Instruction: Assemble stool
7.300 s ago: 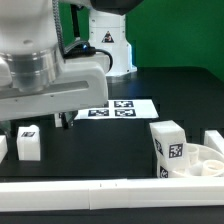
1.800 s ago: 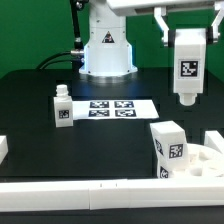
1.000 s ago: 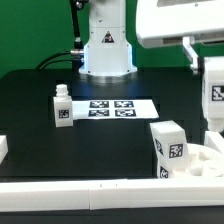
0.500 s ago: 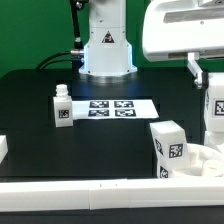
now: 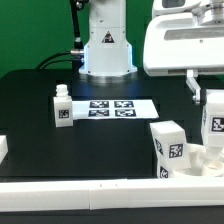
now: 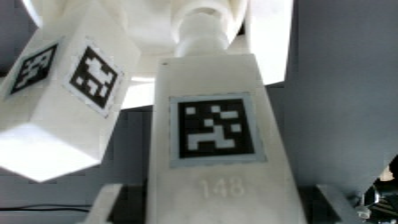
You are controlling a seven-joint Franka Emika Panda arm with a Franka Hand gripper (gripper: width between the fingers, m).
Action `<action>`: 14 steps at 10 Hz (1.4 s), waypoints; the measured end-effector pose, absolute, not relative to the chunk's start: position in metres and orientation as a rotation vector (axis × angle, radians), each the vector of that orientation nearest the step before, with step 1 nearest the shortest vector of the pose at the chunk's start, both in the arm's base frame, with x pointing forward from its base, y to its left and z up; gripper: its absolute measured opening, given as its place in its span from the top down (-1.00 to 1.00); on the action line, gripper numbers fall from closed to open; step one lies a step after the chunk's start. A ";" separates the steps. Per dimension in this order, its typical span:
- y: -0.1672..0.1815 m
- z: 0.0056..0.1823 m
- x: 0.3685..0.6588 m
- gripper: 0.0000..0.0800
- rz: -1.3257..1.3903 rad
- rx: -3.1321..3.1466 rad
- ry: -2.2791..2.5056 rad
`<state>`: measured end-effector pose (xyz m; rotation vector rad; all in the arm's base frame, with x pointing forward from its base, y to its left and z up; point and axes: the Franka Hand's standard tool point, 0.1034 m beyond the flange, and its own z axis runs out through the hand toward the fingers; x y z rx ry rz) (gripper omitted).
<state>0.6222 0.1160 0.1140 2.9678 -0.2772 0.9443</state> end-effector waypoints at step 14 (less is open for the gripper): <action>0.122 0.094 0.623 -0.46 0.996 2.926 -0.241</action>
Offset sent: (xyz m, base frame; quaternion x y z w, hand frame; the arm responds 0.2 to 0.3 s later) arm 0.0036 0.0065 -0.0113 -0.0105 0.0153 0.0052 0.9998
